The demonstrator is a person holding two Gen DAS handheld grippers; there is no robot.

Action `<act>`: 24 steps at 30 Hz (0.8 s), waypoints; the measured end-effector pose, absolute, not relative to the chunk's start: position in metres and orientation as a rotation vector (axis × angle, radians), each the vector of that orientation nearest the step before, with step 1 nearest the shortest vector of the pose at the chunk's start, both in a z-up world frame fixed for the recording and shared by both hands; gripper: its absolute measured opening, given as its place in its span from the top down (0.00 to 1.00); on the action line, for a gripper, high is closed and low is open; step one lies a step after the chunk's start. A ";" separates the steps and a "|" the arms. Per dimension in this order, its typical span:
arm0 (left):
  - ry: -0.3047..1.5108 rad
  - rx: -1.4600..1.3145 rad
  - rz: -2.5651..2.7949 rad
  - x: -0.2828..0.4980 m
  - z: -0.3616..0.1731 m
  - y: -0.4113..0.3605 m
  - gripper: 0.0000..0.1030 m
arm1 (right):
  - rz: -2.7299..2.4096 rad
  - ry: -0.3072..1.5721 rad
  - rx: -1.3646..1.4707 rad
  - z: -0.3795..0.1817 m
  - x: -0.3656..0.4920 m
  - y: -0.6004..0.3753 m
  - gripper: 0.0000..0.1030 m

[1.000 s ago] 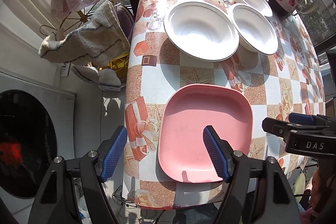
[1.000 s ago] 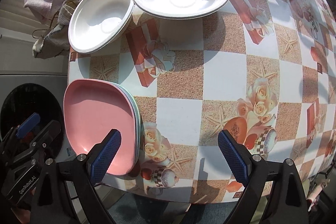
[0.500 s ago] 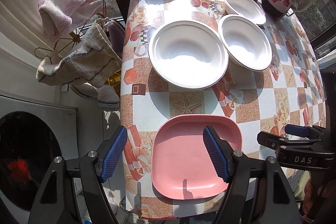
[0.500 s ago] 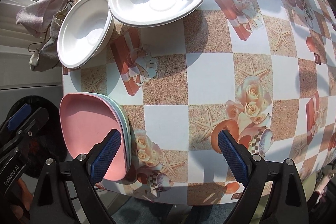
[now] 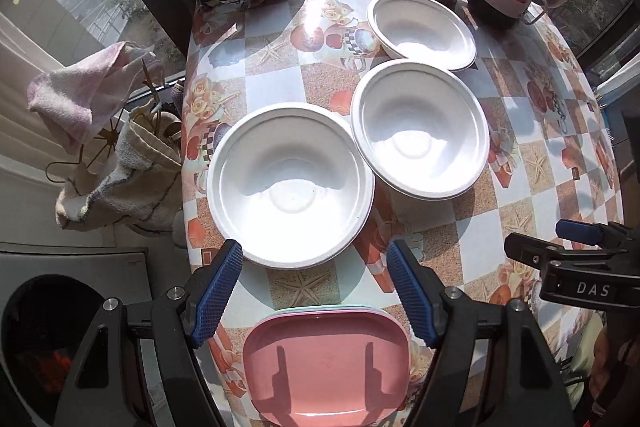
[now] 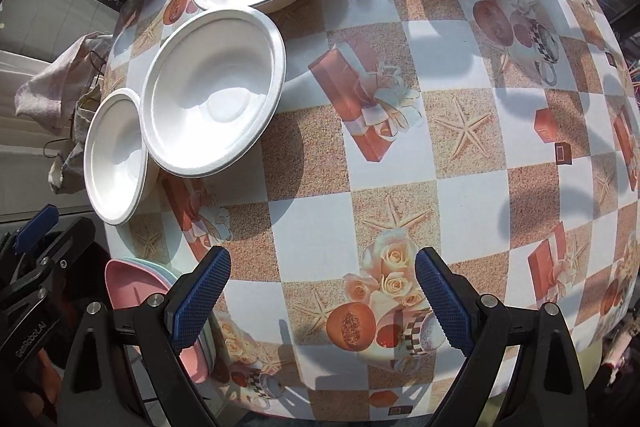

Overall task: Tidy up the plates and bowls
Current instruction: 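Move both grippers to the nearest white bowl and grasp its rim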

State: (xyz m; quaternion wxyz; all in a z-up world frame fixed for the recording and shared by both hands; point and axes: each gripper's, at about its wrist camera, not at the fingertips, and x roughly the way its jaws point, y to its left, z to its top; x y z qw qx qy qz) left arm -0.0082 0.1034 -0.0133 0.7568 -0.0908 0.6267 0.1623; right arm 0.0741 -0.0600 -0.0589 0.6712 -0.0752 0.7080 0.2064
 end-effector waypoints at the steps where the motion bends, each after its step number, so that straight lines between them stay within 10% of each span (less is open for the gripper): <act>1: 1.363 -0.187 0.349 0.001 -0.012 0.102 0.24 | 0.466 1.591 -0.161 -0.059 0.079 -0.060 0.08; 24: 1.386 -0.048 0.366 0.098 -0.045 0.113 0.24 | 0.501 1.606 -0.120 -0.081 0.150 -0.029 0.08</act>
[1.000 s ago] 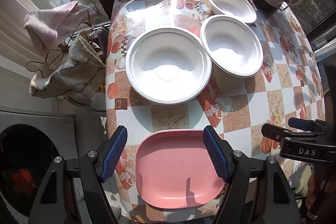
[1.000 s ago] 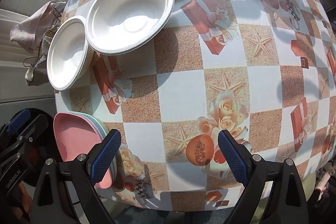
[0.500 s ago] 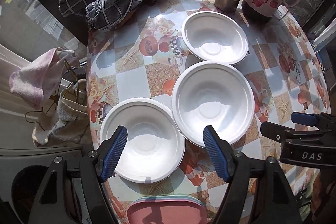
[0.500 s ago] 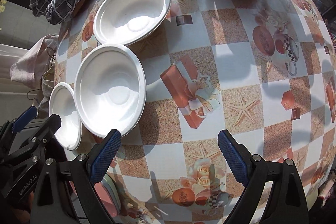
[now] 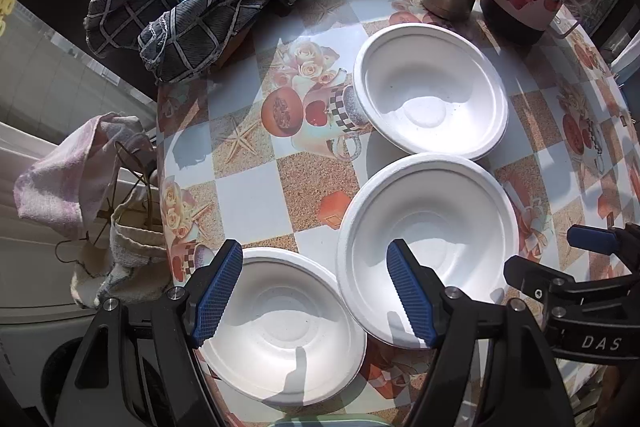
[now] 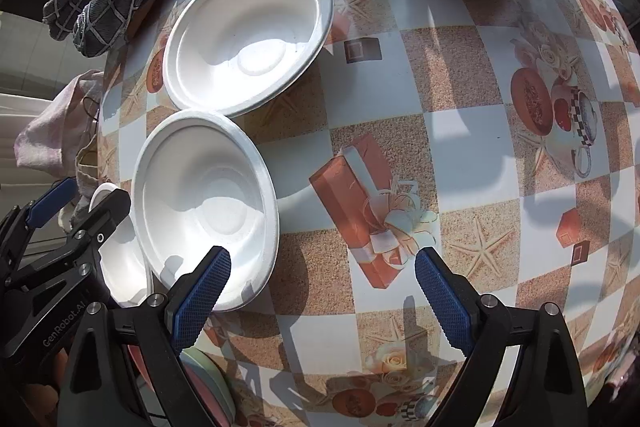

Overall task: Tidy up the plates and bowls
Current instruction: 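Move both grippers to the nearest white bowl and grasp its rim, then lift the white bowl with both grippers and carry it toward the plate stack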

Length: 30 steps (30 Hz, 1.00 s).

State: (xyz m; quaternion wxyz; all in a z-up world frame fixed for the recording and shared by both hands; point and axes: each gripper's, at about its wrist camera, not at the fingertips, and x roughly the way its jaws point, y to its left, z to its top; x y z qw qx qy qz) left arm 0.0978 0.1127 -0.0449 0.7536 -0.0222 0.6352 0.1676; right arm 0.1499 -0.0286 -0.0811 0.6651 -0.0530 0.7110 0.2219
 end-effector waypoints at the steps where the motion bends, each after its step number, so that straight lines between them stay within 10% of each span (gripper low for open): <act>1: 1.389 -0.046 0.364 0.099 -0.047 0.113 0.24 | 0.502 1.607 -0.119 -0.081 0.150 -0.030 0.08; 15: 1.496 0.015 0.270 0.134 -0.087 0.109 0.31 | 0.507 1.607 -0.137 -0.099 0.153 -0.014 0.09; 22: 1.583 0.018 0.199 0.144 -0.105 0.098 0.66 | 0.552 1.635 -0.134 -0.107 0.150 -0.007 0.59; 25: 1.593 0.029 0.168 0.146 -0.109 0.088 0.66 | 0.590 1.663 -0.122 -0.112 0.147 -0.002 0.85; 30: 1.602 0.021 0.165 0.143 -0.109 0.078 0.67 | 0.586 1.665 -0.124 -0.113 0.146 -0.011 0.84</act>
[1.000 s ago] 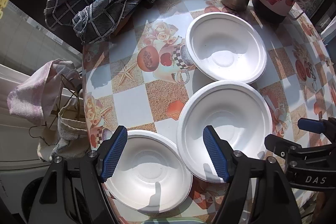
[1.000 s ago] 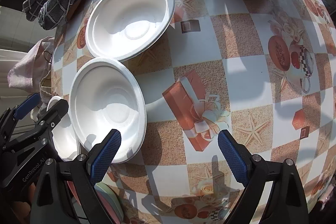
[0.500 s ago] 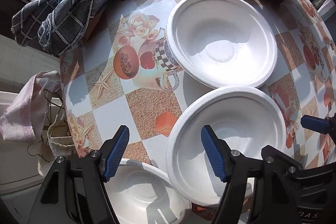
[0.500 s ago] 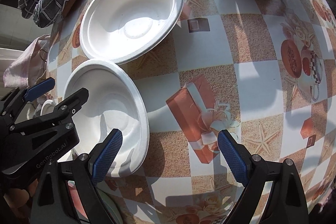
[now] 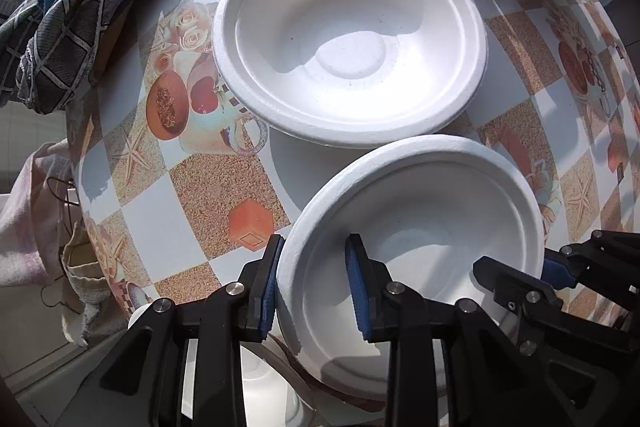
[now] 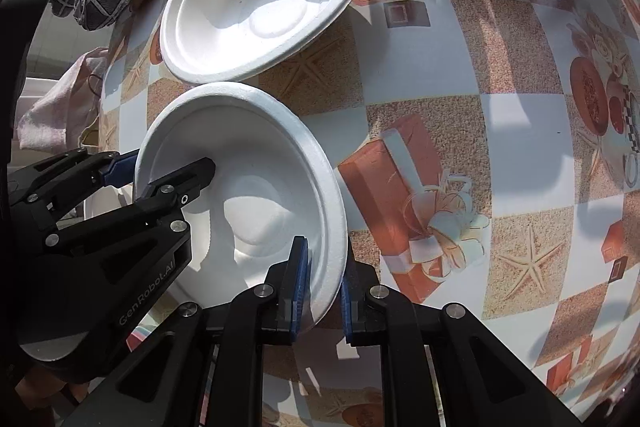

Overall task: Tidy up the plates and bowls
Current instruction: 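Lift the white bowl with both grippers and carry it toward the plate stack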

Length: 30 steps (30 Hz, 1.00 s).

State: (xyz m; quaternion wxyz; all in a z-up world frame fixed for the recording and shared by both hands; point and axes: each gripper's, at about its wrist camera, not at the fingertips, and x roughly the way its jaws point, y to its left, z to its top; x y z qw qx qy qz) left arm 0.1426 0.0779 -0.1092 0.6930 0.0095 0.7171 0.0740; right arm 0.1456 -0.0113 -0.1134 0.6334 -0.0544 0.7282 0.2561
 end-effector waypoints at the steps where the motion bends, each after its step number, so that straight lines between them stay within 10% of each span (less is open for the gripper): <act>1: 1.602 0.021 0.161 0.141 -0.110 0.074 0.68 | 0.584 1.660 -0.141 -0.113 0.144 -0.014 0.84; 30: 1.602 0.054 -0.029 0.049 -0.123 -0.118 0.68 | 0.393 1.657 -0.190 -0.116 0.084 -0.171 0.84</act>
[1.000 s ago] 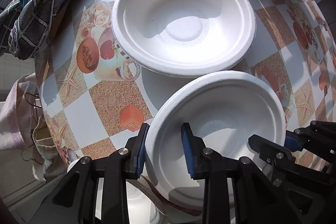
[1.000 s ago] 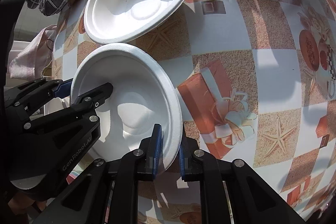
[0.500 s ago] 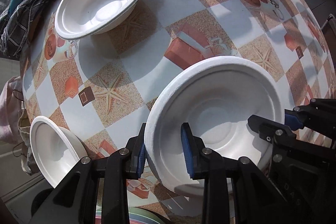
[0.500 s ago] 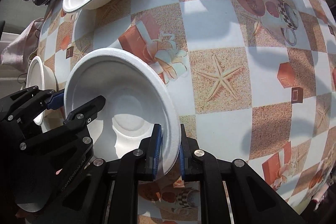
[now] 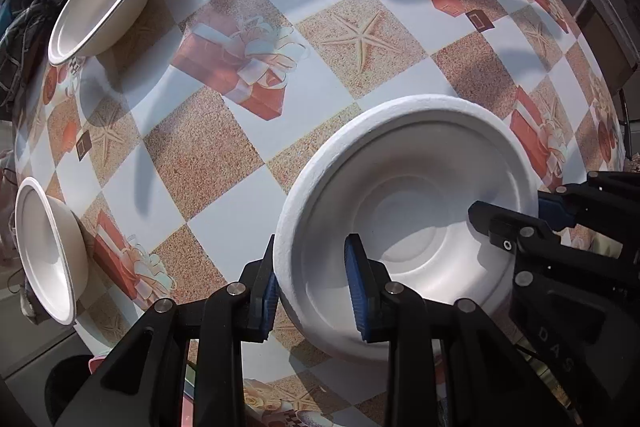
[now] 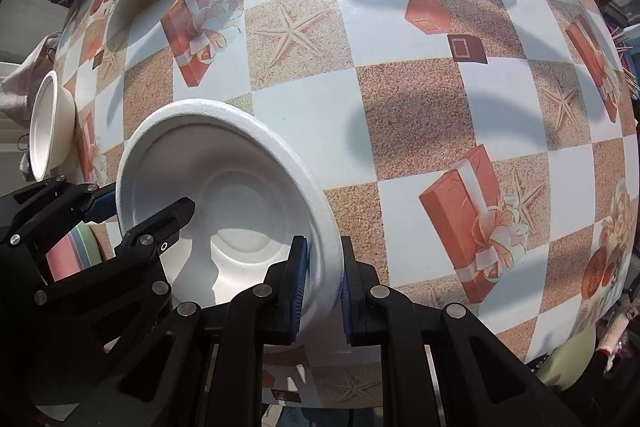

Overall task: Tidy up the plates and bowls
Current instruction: 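Lift the white bowl with both grippers and carry it toward the plate stack, then lower the white bowl onto the table and open both grippers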

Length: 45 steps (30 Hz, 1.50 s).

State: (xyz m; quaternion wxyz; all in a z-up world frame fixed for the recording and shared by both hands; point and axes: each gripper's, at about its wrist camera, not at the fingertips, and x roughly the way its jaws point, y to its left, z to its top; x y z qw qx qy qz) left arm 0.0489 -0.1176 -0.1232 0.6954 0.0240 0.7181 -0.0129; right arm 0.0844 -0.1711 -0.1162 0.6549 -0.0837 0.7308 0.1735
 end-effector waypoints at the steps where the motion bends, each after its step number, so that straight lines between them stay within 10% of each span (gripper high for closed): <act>1: 1.606 0.054 -0.034 0.043 -0.125 -0.128 0.68 | 0.386 1.657 -0.194 -0.117 0.084 -0.172 0.84; 16: 1.595 0.052 -0.067 0.014 -0.123 -0.170 0.66 | 0.365 1.637 -0.230 -0.118 0.061 -0.220 0.84; 25: 1.529 0.072 -0.037 0.017 -0.077 -0.142 0.31 | 0.351 1.641 -0.201 -0.105 0.052 -0.222 0.84; 27: 1.525 0.065 -0.030 0.012 -0.074 -0.133 0.31 | 0.332 1.637 -0.183 -0.104 0.055 -0.227 0.64; 29: 1.523 0.054 -0.025 0.008 -0.068 -0.124 0.31 | 0.320 1.617 -0.156 -0.097 0.059 -0.235 0.12; 45: 1.435 -0.084 0.098 -0.001 -0.026 -0.049 0.29 | 0.314 1.526 -0.130 -0.041 0.080 -0.217 0.11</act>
